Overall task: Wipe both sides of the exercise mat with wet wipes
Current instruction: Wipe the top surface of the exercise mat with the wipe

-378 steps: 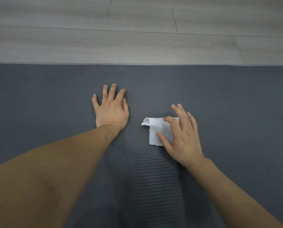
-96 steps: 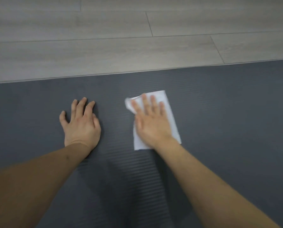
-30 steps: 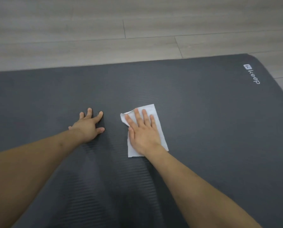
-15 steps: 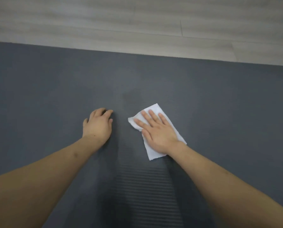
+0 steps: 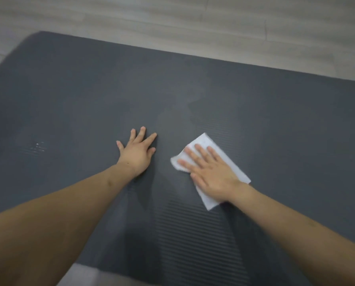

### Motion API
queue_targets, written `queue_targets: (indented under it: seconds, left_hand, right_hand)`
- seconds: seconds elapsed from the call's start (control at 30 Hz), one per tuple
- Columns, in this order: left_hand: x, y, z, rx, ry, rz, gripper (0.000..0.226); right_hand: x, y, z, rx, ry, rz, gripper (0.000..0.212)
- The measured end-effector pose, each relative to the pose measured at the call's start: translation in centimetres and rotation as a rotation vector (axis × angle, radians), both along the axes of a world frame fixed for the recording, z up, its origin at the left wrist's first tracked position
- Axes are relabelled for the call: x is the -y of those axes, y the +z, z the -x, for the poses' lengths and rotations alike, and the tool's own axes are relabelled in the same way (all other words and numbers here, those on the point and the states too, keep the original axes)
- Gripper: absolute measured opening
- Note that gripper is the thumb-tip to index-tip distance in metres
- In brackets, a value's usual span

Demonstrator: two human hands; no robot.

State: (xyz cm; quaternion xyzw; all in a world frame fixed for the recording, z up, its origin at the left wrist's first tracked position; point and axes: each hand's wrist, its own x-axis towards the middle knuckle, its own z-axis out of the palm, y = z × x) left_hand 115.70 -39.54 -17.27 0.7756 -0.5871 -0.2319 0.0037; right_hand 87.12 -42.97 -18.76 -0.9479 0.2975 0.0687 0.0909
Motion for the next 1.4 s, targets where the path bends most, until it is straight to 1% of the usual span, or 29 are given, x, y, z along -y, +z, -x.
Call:
queue_targets:
  seconds: [0.1,0.2,0.27,0.37,0.4,0.47,0.53,0.67,0.8,0.87,0.93,0.97,1.0,1.03,1.1,1.13,1.2,1.3,1.33,1.4]
  left_hand:
    - [-2.5,-0.6,-0.4,0.053,-0.061,0.073,0.049]
    - [-5.5,-0.4,-0.6,0.140,-0.062,0.147,0.047]
    - [-7.3,-0.1,-0.6,0.161,-0.030,0.164,0.046]
    - [-10.1,0.0,-0.7,0.172,0.027,0.142,0.046]
    - [-10.9,-0.1,-0.8,0.172,0.051,0.140,0.046]
    - [-12.5,-0.3,-1.1,0.165,0.088,0.137,0.047]
    - [-14.0,-0.3,-1.4,0.160,0.111,0.133,0.047]
    - [-16.9,-0.4,-1.7,0.132,0.140,0.110,0.049]
    - [-18.8,-0.5,-1.4,0.153,0.138,0.112,0.050]
    - [-19.5,-0.4,-1.4,0.167,0.181,0.098,0.050]
    - [-20.0,-0.5,-1.4,0.147,0.199,0.050,0.052]
    - [-20.0,-0.5,-1.6,0.131,0.189,0.022,0.053]
    - [-20.0,-0.4,-1.7,0.113,0.176,-0.011,0.054]
    - [-19.9,-0.3,-2.0,0.093,0.163,-0.044,0.054]
    - [-19.7,0.0,-2.5,0.062,0.135,-0.108,0.056]
    - [-19.5,0.2,-2.7,0.058,0.121,-0.133,0.057]
    - [-19.2,0.6,-3.1,0.054,0.104,-0.173,0.058]
    - [-18.9,1.1,-3.4,0.042,0.085,-0.216,0.060]
    - [-18.8,1.2,-3.4,0.043,0.082,-0.222,0.060]
    - [-18.8,1.3,-3.4,0.039,0.084,-0.229,0.061]
  right_hand:
    - [-5.5,0.1,0.2,0.000,0.205,-0.018,0.055]
    - [-4.1,0.4,0.2,0.018,0.279,-0.019,0.053]
    - [-0.5,0.4,-0.9,0.018,0.181,-0.006,0.052]
    - [4.5,0.6,-3.5,0.022,-0.052,-0.006,0.053]
    - [5.3,0.5,-4.1,0.014,-0.095,0.000,0.053]
    - [5.3,0.1,-4.8,-0.001,-0.113,0.013,0.054]
    - [3.0,0.1,-4.8,-0.003,-0.029,0.014,0.054]
    - [-5.3,0.0,-4.2,0.004,0.280,-0.023,0.054]
    - [-15.0,-0.3,-2.5,0.050,0.594,-0.058,0.053]
    - [-16.8,-0.2,-1.9,0.070,0.667,-0.074,0.052]
    - [-15.6,-0.6,-2.0,0.092,0.730,-0.046,0.052]
    - [-13.9,-1.1,-2.5,0.075,0.723,-0.005,0.052]
    - [-11.5,-1.3,-3.1,0.061,0.664,0.042,0.051]
    - [-8.6,-1.5,-3.9,0.057,0.557,0.072,0.051]
    - [-3.0,-0.7,-5.2,0.032,0.324,0.053,0.054]
    - [-1.1,-0.2,-5.5,0.003,0.246,0.026,0.054]
    - [0.2,0.0,-6.1,-0.009,0.176,0.008,0.054]
    - [-3.3,0.0,-6.5,0.012,0.177,0.026,0.057]
    - [-5.4,0.0,-6.3,0.018,0.234,0.016,0.058]
    - [-10.6,0.1,-5.4,0.035,0.429,-0.037,0.056]
